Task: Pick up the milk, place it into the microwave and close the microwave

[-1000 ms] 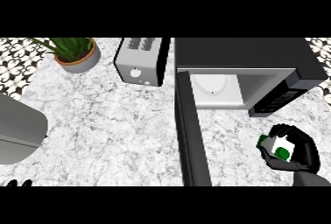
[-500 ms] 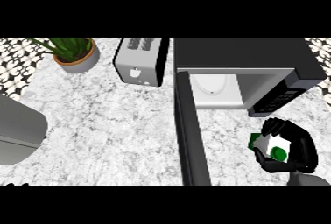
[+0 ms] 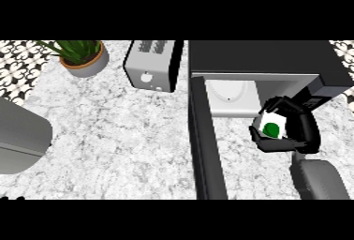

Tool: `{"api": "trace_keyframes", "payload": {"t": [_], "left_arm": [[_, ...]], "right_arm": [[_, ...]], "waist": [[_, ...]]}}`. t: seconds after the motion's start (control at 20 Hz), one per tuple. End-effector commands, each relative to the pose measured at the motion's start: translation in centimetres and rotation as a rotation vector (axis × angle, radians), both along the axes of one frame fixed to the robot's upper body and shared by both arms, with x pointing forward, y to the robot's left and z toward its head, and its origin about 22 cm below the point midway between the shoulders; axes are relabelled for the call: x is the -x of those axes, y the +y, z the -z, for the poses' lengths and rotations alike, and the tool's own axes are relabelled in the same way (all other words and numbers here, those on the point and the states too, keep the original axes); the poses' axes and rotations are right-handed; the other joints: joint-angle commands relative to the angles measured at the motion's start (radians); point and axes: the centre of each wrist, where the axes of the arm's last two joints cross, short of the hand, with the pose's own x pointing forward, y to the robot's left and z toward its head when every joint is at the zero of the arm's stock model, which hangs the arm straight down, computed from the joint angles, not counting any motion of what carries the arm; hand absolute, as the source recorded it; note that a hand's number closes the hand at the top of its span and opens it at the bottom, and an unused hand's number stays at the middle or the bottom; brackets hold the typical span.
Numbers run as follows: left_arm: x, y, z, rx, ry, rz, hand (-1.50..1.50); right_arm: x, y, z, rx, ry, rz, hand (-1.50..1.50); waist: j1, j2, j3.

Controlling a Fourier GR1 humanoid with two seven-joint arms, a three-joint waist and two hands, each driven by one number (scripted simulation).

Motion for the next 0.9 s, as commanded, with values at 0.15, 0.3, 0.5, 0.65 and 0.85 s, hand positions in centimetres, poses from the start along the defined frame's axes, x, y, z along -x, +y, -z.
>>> {"api": "trace_keyframes", "payload": {"t": [0.15,0.3,0.5,0.65,0.85], "left_arm": [[-0.2,1.3,0.7,0.014,0.003,-0.013,-1.5],[-0.2,0.2,0.1,-0.004,0.002,0.0,-1.5],[-1.0,0.9,0.4,0.0,-0.005,0.035,-1.5],[-1.1,1.0,1.0,0.021,-0.01,0.041,-1.5],[-1.4,1.2,0.2,-0.008,-0.01,0.051,-1.5]], "right_arm": [[-5.8,3.5,-1.6,0.042,0.043,-0.001,1.5],[-7.6,2.0,-1.5,0.051,0.042,-0.003,1.5],[-9.3,4.8,-2.2,0.062,0.038,-0.001,1.5],[-9.7,3.0,-2.2,0.081,0.034,0.042,1.5],[-10.0,2.7,-2.2,0.139,-0.026,0.07,1.5]], "waist": [[0.008,0.003,0.0],[0.016,0.005,0.001],[0.029,0.009,0.001],[0.044,0.013,0.0],[0.06,0.02,0.001]]}}
